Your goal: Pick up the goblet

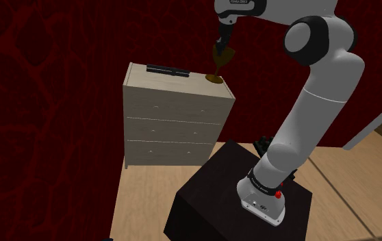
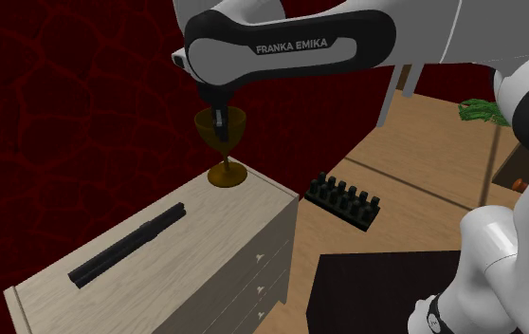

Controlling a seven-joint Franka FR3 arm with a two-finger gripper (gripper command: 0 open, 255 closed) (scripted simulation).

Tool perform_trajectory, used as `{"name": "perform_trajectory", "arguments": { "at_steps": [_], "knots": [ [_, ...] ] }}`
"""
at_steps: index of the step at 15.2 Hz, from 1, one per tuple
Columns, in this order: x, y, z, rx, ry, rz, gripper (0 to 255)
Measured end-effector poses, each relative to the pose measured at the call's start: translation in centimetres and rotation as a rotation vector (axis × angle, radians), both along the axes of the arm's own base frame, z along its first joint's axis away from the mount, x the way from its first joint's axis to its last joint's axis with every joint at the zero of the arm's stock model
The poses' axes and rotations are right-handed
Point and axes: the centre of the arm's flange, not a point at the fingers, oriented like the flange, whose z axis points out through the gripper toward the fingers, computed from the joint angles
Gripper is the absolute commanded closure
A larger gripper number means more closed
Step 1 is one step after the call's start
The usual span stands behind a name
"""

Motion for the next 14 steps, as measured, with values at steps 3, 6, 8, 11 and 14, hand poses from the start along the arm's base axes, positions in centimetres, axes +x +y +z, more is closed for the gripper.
{"name": "perform_trajectory", "arguments": {
  "at_steps": [3,6,8,11,14],
  "knots": [
    [0.0,0.0,0.0,0.000,0.000,0.000,255],
    [0.1,0.1,1.1,0.001,0.002,-0.001,255],
    [0.0,0.2,2.0,0.001,0.002,-0.001,255],
    [-0.1,0.1,3.7,0.000,0.002,-0.001,255],
    [0.1,0.1,5.2,0.001,0.002,-0.001,255]
  ]
}}
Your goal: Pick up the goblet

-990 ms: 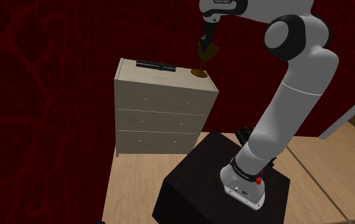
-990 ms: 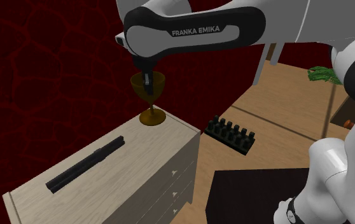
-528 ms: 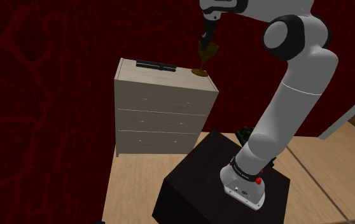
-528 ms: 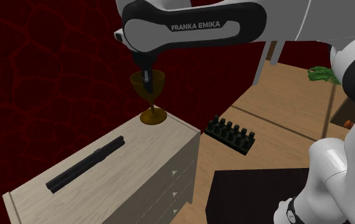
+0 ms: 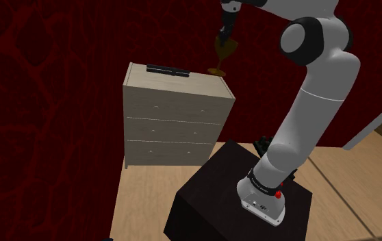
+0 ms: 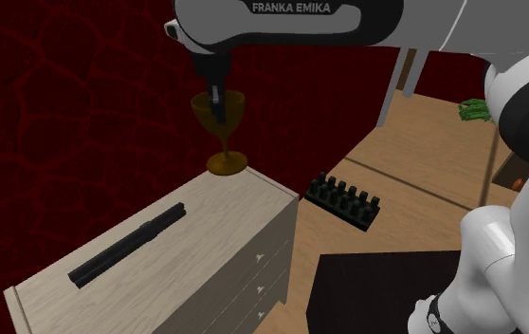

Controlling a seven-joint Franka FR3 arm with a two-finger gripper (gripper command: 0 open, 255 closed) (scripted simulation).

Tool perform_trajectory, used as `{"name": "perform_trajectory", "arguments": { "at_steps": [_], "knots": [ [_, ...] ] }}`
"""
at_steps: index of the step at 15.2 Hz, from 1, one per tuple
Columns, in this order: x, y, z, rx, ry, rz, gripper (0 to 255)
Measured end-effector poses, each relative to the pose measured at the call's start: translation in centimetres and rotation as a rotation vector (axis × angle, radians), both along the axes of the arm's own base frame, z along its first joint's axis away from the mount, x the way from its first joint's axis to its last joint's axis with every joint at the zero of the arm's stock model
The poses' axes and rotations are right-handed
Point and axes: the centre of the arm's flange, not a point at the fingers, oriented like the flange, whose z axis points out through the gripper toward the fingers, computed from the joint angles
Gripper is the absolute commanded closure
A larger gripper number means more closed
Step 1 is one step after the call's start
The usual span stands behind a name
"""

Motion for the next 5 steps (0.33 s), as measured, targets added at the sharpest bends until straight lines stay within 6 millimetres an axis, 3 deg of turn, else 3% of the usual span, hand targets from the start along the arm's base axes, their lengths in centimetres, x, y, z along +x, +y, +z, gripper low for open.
{"name": "perform_trajectory", "arguments": {
  "at_steps": [5],
  "knots": [
    [-0.1,-0.1,2.4,0.000,0.000,0.000,255]
  ]
}}
